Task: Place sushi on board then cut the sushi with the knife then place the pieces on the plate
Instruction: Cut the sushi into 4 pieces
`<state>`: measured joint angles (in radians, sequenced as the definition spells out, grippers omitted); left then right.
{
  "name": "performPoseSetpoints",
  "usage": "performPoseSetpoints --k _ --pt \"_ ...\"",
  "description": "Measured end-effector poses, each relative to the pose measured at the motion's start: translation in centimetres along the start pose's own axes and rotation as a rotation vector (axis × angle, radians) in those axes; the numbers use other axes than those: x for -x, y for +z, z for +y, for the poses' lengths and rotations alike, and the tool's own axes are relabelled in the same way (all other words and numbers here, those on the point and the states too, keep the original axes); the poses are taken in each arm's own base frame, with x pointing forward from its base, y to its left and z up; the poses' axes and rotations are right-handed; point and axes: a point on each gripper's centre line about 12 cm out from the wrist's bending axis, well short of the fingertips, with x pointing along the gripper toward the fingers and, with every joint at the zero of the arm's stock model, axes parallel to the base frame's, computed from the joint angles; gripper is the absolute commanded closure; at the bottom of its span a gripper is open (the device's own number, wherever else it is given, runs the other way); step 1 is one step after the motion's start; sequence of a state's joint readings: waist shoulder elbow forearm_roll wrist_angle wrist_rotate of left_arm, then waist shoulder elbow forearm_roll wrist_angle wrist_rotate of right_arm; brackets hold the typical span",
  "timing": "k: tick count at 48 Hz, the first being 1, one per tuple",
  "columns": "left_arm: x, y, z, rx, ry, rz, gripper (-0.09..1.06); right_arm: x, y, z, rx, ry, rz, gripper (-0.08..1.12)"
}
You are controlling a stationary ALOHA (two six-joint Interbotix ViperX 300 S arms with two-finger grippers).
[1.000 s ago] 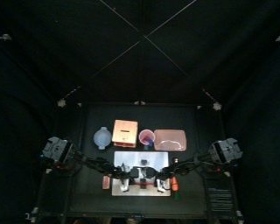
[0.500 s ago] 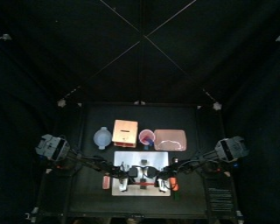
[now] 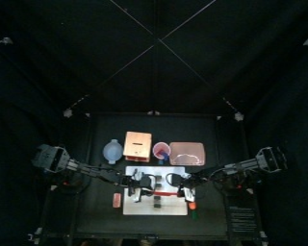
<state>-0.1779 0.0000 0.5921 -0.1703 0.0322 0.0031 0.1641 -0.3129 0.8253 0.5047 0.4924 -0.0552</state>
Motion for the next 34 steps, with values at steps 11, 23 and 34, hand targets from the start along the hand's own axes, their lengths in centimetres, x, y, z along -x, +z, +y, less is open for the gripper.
performPoseSetpoints --k 11,23,34 --pt "0.1 0.9 0.4 -0.014 0.009 -0.069 0.11 2.5 -2.6 -0.9 -0.038 0.020 -0.021 0.67" --pt "0.2 1.9 1.5 -0.027 0.031 -0.139 0.11 5.4 -6.3 -2.5 -0.158 0.018 0.017 0.66" --pt "0.7 4.2 2.4 -0.041 0.048 -0.312 0.11 7.3 -9.3 -3.7 -0.226 -0.048 0.074 0.65"
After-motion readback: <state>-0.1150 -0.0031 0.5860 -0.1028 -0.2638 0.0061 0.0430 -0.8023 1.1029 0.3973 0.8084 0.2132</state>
